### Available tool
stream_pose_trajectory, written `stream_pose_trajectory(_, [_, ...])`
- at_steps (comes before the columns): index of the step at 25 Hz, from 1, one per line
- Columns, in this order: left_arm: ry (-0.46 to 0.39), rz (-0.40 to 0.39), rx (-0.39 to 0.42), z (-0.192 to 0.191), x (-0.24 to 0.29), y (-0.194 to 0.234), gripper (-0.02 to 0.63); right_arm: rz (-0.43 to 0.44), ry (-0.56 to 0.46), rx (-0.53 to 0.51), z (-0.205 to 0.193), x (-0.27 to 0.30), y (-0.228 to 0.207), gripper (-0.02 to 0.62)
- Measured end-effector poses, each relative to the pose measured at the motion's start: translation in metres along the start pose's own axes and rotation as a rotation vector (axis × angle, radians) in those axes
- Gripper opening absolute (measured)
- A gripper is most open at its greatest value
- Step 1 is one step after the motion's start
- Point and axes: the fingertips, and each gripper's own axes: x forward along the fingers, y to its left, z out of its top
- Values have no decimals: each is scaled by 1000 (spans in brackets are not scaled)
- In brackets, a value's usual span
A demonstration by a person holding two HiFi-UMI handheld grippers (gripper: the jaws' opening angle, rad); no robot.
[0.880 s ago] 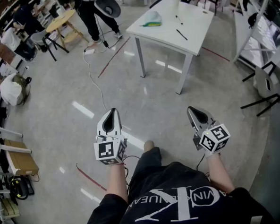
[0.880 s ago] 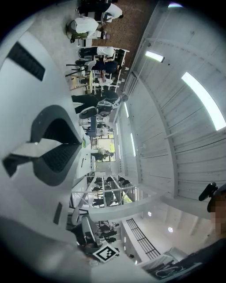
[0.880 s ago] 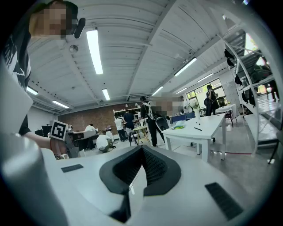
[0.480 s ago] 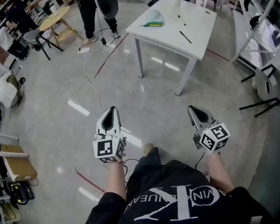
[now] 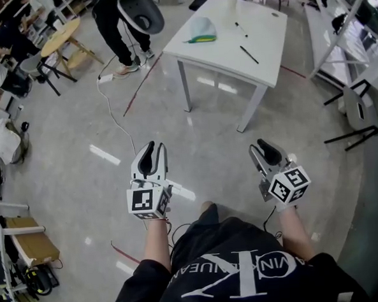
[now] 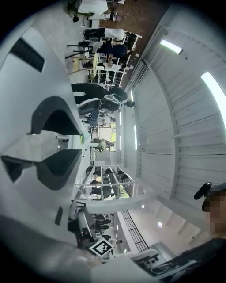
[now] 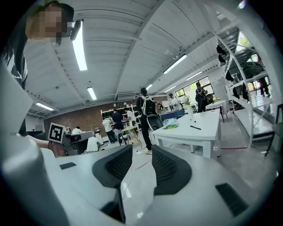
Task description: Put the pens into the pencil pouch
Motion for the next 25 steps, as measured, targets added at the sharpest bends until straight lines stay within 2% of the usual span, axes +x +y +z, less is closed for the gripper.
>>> stream_pose_trajectory(5, [8, -34, -34, -2, 27, 17, 84, -19, -20, 9, 6, 24, -3, 155])
stream_pose_trajectory(11, [13, -84, -22, -7, 50, 33, 83, -63, -38, 31, 9, 44, -14, 161])
stream_pose_trajectory(19, [2, -72, -45, -6, 58, 68, 84, -72, -44, -5, 20, 72, -15, 169])
stream_pose_trajectory(25, [36, -57, -67, -20, 61, 84, 84, -66, -15, -24, 24, 90, -19, 172])
